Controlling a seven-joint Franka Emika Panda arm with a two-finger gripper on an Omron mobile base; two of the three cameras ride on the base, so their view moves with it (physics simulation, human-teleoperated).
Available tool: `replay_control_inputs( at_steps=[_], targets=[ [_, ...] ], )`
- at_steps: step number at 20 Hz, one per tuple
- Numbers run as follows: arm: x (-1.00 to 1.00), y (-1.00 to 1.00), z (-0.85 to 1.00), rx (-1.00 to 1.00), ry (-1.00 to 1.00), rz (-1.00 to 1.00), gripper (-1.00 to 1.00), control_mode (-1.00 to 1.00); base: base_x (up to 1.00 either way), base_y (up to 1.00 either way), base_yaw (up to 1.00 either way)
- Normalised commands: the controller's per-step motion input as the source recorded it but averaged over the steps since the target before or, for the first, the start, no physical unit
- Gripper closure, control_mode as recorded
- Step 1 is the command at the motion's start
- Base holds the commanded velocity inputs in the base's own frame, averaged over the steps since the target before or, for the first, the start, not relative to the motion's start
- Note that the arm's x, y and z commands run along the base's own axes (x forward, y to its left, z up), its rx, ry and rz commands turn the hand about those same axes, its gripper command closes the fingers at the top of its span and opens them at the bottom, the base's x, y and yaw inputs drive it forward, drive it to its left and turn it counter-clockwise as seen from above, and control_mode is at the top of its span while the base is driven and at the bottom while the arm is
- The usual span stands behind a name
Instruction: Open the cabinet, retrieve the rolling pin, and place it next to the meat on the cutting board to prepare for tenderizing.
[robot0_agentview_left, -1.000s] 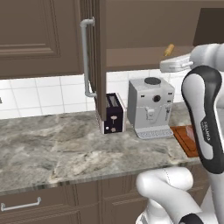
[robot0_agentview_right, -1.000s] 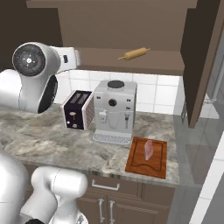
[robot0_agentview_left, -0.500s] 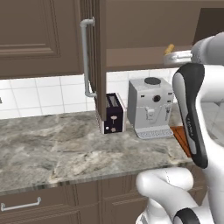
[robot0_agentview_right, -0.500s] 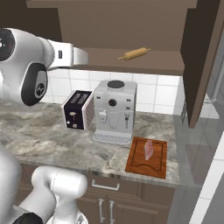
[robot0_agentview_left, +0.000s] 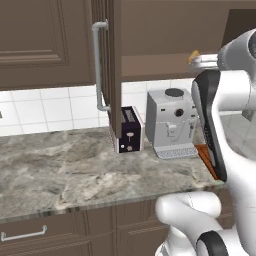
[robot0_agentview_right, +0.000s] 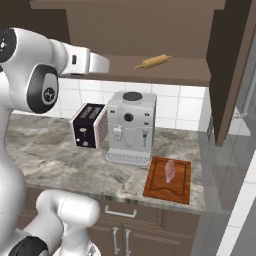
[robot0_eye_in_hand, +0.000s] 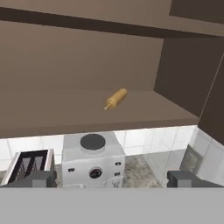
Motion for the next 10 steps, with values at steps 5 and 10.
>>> replay_control_inputs(
  at_steps=[5, 10],
  targets=[
    [0.42, -0.18, -0.01, 0.01, 0.06, -0.14, -1.00, -1.00, 0.00, 0.00, 0.00],
    [0.47, -0.15, -0.03, 0.05, 0.05, -0.15, -1.00, -1.00, 0.00, 0.00, 0.00]
  ],
)
